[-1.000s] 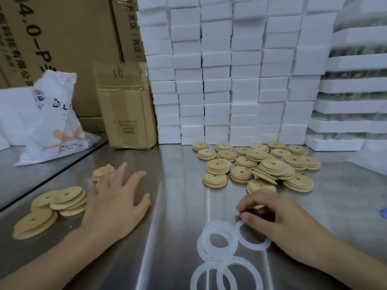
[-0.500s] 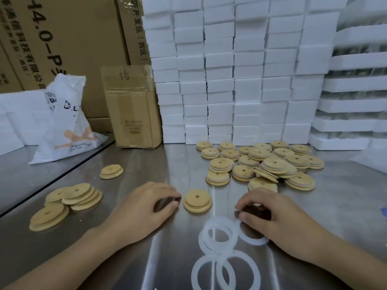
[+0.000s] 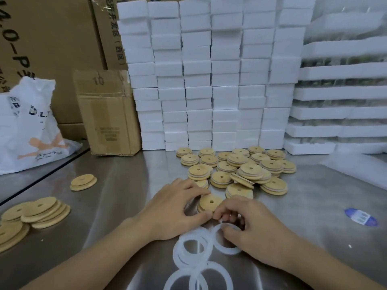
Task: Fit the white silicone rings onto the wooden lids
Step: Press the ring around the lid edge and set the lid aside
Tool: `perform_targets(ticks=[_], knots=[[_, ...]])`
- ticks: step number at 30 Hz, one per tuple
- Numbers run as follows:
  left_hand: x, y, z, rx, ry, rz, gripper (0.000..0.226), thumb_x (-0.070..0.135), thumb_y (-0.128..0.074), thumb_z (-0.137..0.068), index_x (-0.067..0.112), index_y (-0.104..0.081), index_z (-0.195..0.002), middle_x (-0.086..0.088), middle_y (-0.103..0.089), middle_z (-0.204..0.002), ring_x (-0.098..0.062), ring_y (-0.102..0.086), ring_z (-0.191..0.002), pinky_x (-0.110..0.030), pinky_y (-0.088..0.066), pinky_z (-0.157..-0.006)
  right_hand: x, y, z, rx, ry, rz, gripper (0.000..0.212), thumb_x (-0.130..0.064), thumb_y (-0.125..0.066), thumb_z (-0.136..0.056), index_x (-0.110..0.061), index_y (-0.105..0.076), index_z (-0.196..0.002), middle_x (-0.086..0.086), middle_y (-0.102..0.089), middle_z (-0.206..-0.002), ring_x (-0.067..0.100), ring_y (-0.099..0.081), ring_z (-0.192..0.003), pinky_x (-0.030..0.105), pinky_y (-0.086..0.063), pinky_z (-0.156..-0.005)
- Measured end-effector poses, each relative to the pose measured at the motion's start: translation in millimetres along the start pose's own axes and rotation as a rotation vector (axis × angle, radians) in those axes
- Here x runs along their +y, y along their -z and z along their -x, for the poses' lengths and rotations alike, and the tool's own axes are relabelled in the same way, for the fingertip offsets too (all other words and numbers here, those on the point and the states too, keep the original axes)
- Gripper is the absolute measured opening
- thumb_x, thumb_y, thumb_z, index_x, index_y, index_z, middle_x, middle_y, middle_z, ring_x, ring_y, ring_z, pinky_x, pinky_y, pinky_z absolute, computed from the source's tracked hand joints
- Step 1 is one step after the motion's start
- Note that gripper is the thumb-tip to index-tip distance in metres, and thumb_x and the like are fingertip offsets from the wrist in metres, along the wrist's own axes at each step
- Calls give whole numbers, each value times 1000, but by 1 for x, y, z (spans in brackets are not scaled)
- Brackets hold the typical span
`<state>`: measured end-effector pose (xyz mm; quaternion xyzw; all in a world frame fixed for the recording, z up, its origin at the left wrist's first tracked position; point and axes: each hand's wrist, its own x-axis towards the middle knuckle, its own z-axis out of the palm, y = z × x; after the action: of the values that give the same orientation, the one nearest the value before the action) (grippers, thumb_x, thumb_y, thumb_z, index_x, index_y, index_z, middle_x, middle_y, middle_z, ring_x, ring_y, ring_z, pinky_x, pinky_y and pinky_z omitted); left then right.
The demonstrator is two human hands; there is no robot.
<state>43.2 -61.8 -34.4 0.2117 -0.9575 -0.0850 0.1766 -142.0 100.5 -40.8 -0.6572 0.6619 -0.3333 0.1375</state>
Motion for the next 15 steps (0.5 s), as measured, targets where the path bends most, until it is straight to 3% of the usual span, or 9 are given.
perform_targets(ticks=[4, 8, 12, 15], knots=[[-5, -8, -5, 54, 0, 69, 65, 81, -59, -87, 42, -65, -139, 27, -60, -122, 5, -53, -118, -30, -50, -99, 1, -1, 0, 17, 8, -12, 18, -18, -70, -90, -34, -74, -96, -10, -63, -97, 4, -59, -92, 13, -45, -75], [-13, -10, -1, 209, 111, 343, 57, 81, -72, -78, 51, -67, -126, 33, -67, -119, 4, -67, -107, -18, -55, -81, 1, -1, 0, 38, 13, 52, 13, -23, -71, -91, -34, -73, -97, -13, -59, -98, 1, -58, -95, 12, -45, -77], [-9, -9, -6, 248, 209, 641, 54, 47, -93, -75, 50, -68, -123, 15, -75, -112, -17, -78, -83, -34, -63, -79, 0, -2, -2, 16, 16, 74, 14, -19, -68, -96, -32, -69, -90, -12, -59, -97, 2, -58, -94, 12, -42, -77], [2, -7, -9, 288, 246, 889, 52, 12, -93, -82, 45, -72, -117, -2, -79, -108, -27, -81, -83, -29, -62, -74, 1, -2, -2, -14, 24, 83, 21, -15, -63, -99, -34, -63, -89, -12, -58, -98, 5, -56, -94, 14, -41, -80]])
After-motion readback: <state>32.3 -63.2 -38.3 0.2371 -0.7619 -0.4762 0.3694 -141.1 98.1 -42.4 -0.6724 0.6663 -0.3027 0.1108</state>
